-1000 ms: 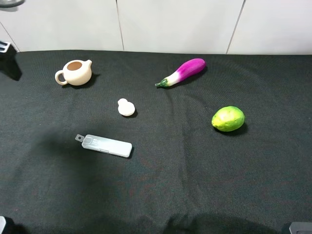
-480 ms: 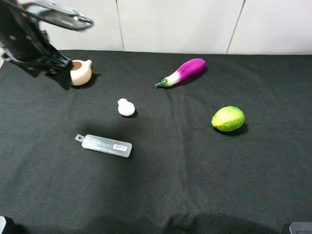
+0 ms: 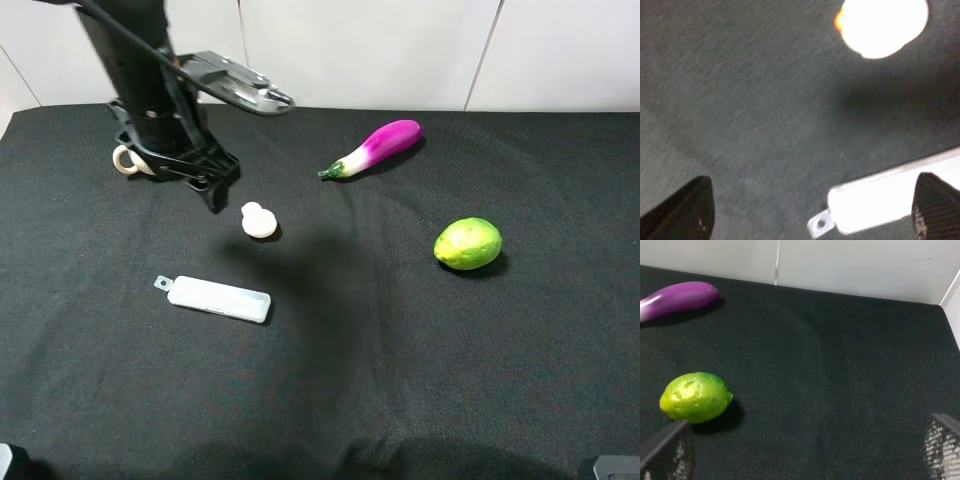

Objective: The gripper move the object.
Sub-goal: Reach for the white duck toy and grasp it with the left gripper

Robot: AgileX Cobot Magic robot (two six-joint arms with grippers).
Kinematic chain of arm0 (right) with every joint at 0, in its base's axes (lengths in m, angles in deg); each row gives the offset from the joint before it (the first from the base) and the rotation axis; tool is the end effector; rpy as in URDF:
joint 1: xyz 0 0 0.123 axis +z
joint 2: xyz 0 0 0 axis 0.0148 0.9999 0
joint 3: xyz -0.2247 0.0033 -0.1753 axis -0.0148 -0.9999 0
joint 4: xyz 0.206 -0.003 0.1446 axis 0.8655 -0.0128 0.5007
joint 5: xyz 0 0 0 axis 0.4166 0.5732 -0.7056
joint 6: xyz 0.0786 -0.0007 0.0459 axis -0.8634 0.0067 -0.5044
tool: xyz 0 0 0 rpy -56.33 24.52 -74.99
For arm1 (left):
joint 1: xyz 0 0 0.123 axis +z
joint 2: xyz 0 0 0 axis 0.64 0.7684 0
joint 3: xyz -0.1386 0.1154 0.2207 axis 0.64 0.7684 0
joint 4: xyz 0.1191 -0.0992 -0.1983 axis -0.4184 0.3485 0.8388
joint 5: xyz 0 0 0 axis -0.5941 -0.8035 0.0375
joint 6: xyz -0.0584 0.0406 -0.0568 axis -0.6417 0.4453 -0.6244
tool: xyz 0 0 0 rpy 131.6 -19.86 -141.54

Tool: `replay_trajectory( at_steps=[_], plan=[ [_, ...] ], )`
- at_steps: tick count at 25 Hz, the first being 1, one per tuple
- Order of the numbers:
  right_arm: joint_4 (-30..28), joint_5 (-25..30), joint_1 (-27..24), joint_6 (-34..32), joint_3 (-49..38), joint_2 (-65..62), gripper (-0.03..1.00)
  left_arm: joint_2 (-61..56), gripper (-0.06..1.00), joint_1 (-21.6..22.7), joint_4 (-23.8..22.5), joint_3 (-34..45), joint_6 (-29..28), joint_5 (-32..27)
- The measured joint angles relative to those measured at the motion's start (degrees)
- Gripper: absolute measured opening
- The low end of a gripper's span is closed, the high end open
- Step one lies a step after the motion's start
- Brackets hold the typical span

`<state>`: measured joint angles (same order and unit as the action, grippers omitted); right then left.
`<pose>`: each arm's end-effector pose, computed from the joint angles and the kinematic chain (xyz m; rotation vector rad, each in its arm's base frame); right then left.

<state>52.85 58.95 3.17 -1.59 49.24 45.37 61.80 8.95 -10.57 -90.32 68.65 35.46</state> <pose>-0.0040 -0.0026 0.2800 -0.1250 1.9966 -0.0650 0.3135 -0.1779 0.1976 0.9049 2.7581 0.0527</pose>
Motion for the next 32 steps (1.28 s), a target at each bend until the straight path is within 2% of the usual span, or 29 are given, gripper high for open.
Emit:
replay_trajectory(
  at_steps=[14, 32],
  plan=[
    [0.84, 0.0, 0.0, 0.0, 0.0, 0.0, 0.69, 8.66, 0.83, -2.44, 2.24, -2.96, 0.0, 5.26],
    [1.75, 0.0, 0.0, 0.0, 0.0, 0.0, 0.69, 16.41, 0.83, -2.45, 2.63, -7.13, -0.13, 7.21]
  ],
)
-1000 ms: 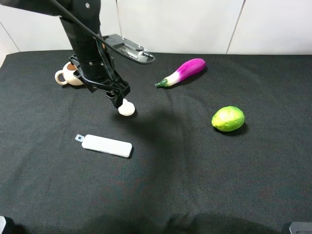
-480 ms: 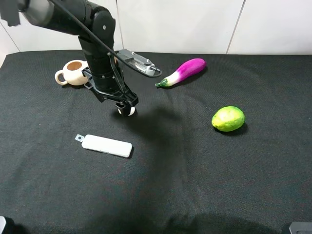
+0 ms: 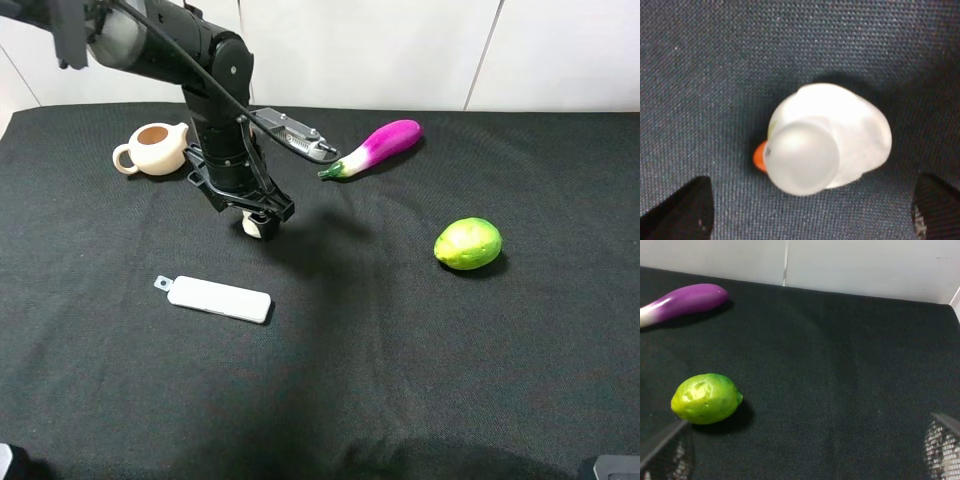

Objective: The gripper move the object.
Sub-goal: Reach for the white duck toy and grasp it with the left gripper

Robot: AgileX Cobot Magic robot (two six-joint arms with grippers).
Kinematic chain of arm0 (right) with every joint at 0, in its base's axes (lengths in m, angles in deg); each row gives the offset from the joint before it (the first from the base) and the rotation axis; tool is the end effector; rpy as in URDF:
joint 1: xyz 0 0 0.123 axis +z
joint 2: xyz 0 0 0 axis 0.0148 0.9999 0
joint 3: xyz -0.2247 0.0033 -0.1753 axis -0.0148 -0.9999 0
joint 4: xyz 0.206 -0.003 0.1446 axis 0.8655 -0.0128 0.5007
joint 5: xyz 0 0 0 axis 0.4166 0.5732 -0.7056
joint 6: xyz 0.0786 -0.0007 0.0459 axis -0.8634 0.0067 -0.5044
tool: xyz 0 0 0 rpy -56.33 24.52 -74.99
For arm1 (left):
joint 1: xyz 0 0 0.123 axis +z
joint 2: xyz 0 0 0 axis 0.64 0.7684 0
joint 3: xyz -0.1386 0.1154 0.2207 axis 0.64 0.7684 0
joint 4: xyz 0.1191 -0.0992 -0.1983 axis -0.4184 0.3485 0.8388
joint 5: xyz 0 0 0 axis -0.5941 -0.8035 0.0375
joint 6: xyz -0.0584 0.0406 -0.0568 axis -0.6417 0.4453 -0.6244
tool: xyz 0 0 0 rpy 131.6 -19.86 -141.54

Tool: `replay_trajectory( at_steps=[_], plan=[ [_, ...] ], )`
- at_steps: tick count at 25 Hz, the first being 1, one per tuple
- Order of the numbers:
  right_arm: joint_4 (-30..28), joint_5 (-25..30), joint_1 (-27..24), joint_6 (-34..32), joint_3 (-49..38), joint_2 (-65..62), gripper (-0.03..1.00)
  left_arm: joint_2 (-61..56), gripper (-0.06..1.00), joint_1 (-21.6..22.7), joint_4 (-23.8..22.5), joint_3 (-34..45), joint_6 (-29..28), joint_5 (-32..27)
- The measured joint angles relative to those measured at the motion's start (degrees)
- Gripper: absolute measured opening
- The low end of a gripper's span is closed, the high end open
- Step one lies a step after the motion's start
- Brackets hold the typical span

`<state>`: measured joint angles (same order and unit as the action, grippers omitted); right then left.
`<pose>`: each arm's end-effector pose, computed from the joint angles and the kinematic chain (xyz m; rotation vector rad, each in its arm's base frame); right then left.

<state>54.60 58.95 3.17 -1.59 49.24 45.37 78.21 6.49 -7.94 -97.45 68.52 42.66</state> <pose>-0.0041 -0.0002 0.2800 -0.1257 1.9964 -0.0287 0.3431 -0.2203 0.1191 0.9502 2.7920 -0.0027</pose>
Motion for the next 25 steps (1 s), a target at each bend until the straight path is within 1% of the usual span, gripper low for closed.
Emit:
replay_trajectory(
  at_steps=[9, 16, 25],
  plan=[
    [0.0, 0.0, 0.0, 0.0, 0.0, 0.0, 0.69, 1.27, 0.83, 0.0, 0.43, -0.49, -0.04, 1.93],
    [0.0, 0.0, 0.0, 0.0, 0.0, 0.0, 0.69, 3.55, 0.83, -0.05, 0.88, -0.49, -0.04, 2.12],
    [0.0, 0.0, 0.0, 0.0, 0.0, 0.0, 0.69, 3.63, 0.83, -0.59, 0.89, -0.75, -0.04, 2.59]
  ],
)
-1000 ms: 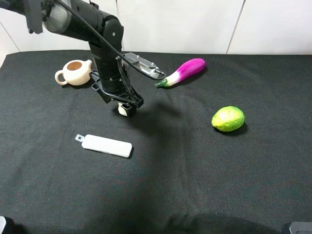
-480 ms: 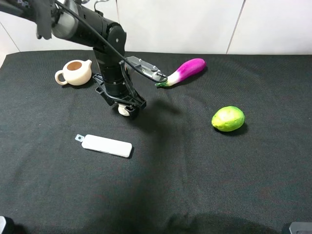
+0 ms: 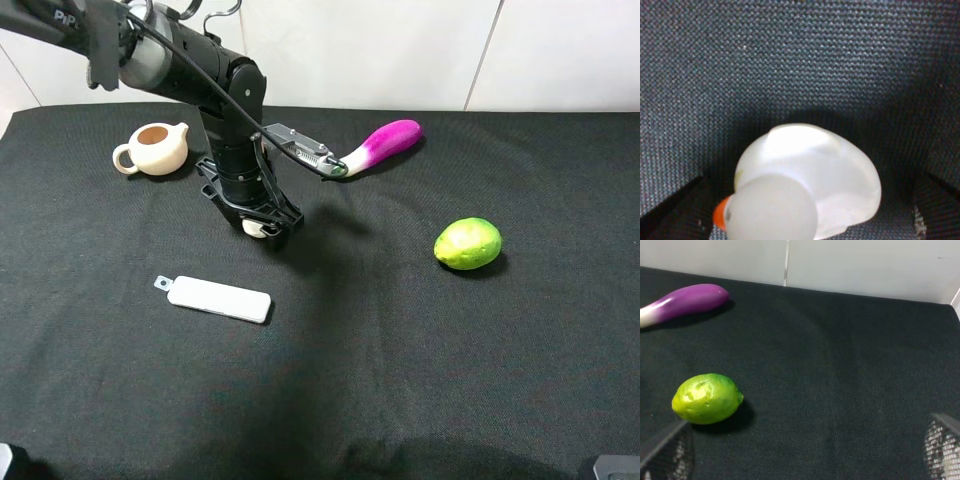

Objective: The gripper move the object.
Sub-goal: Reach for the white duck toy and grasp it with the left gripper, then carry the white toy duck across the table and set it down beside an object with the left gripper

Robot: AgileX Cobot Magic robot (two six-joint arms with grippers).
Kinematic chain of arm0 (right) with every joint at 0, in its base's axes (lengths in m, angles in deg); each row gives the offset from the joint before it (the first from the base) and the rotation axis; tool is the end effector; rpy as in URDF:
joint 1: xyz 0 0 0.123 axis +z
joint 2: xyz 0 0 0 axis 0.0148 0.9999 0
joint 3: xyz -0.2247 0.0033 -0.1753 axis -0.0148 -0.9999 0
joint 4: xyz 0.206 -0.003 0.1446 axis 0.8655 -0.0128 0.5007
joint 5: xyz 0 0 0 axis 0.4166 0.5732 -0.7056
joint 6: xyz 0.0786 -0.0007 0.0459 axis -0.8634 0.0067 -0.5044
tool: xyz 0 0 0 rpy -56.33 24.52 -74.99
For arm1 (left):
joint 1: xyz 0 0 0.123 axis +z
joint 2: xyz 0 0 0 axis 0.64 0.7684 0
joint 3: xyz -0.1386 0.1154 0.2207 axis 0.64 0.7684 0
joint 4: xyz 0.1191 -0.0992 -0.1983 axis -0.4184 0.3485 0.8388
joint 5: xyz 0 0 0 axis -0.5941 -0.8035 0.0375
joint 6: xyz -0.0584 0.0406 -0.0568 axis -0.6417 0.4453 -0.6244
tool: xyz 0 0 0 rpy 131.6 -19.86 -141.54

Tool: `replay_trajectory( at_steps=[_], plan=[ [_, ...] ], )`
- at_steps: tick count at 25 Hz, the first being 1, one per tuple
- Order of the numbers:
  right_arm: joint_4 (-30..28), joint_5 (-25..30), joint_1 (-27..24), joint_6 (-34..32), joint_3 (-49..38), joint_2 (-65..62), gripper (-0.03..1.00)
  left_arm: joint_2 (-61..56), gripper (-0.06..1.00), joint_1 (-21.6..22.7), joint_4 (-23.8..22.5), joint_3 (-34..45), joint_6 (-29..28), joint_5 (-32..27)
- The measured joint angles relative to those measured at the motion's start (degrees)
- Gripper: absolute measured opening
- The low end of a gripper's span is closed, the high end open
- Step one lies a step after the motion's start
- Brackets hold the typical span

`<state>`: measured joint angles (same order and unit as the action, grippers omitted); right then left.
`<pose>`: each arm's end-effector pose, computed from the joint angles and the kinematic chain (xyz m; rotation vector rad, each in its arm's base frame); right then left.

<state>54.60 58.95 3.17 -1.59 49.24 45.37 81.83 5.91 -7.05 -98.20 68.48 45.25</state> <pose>-0.0041 -0.0002 0.2800 -0.1257 1.9964 -0.0287 0.3453 -0.2281 0.0968 0.9537 2.7996 -0.0210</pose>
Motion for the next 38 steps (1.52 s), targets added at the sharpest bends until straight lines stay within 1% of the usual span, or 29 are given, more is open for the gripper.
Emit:
replay_trajectory(
  at_steps=[13, 15, 20, 22, 26, 38],
  plan=[
    [0.0, 0.0, 0.0, 0.0, 0.0, 0.0, 0.69, 0.0, 0.82, 0.0, 0.13, 0.0, 0.0, 1.77],
    [0.0, 0.0, 0.0, 0.0, 0.0, 0.0, 0.69, 0.0, 0.79, 0.0, 0.13, 0.0, 0.0, 1.77],
    [0.0, 0.0, 0.0, 0.0, 0.0, 0.0, 0.69, 0.0, 0.63, 0.0, 0.18, 0.0, 0.0, 1.77],
    [0.0, 0.0, 0.0, 0.0, 0.0, 0.0, 0.69, 0.0, 0.59, 0.0, 0.18, 0.0, 0.0, 1.77],
    [0.0, 0.0, 0.0, 0.0, 0.0, 0.0, 0.69, 0.0, 0.56, 0.0, 0.18, 0.0, 0.0, 1.77],
    [0.0, 0.0, 0.0, 0.0, 0.0, 0.0, 0.69, 0.0, 0.55, 0.0, 0.18, -0.16, 0.0, 1.5]
  ],
)
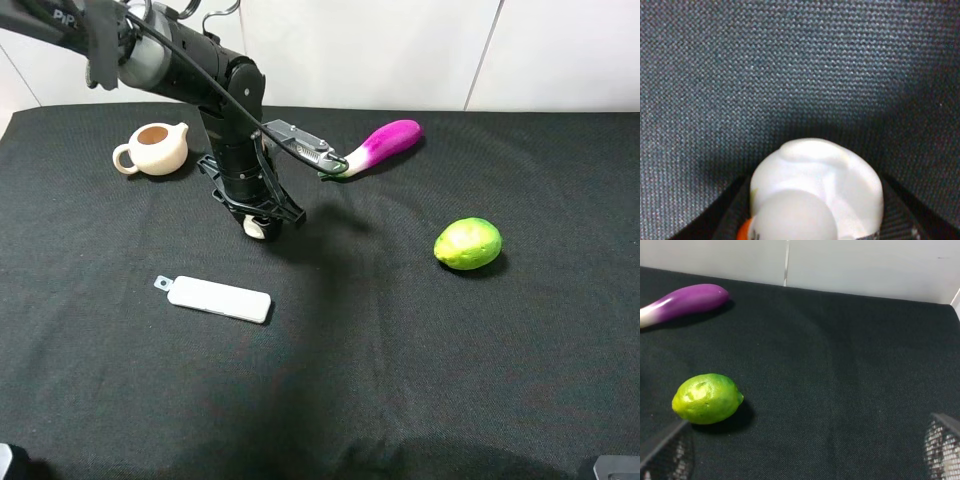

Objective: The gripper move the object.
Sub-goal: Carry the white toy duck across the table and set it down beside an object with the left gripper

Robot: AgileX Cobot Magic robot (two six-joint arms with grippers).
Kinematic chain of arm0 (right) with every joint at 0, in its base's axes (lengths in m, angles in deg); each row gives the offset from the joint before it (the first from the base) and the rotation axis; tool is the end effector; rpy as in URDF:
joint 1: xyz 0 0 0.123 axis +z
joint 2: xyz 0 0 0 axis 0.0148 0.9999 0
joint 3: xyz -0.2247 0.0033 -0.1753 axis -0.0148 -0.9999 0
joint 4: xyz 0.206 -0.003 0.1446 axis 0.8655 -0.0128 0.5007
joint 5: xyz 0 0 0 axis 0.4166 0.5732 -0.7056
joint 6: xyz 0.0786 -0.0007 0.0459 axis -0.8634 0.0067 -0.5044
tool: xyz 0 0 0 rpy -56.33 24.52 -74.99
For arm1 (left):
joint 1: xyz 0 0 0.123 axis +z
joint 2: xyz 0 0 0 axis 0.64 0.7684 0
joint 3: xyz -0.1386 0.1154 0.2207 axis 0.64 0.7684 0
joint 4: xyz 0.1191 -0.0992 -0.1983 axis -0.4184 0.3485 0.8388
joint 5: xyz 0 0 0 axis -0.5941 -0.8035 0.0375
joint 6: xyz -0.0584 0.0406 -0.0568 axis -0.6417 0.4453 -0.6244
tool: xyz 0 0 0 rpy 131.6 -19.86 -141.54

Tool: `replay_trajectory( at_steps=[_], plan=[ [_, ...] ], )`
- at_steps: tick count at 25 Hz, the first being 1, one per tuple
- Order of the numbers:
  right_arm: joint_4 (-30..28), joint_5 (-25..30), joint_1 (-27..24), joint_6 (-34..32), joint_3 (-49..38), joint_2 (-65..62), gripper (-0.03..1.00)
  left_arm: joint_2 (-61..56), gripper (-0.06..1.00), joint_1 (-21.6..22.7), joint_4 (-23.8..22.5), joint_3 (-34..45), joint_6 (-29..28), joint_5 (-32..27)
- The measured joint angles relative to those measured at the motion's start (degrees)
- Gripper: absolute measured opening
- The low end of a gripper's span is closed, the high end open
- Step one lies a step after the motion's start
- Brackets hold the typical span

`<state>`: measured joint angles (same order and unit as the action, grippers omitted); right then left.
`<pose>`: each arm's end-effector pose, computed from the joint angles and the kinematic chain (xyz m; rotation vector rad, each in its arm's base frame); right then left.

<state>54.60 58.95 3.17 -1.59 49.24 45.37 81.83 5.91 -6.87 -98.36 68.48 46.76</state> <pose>-0.0041 -0.0002 0.2800 -0.1257 1.9964 -0.0287 0.3476 -0.2300 0.0979 0.9424 2.7745 -0.0364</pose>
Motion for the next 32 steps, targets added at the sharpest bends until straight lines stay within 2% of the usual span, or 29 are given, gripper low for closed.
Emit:
replay_trajectory(
  at_steps=[9, 28, 32],
  plan=[
    [0.0, 0.0, 0.0, 0.0, 0.0, 0.0, 0.69, 0.0, 0.54, 0.0, 0.0, -7.21, 0.0, -7.48],
    [0.0, 0.0, 0.0, 0.0, 0.0, 0.0, 0.69, 0.06, 0.53, 0.0, -0.1, -30.14, -0.95, -29.49],
    [0.0, 0.0, 0.0, 0.0, 0.0, 0.0, 0.69, 0.06, 0.53, 0.0, -0.1, -34.5, -1.51, -29.91]
  ],
)
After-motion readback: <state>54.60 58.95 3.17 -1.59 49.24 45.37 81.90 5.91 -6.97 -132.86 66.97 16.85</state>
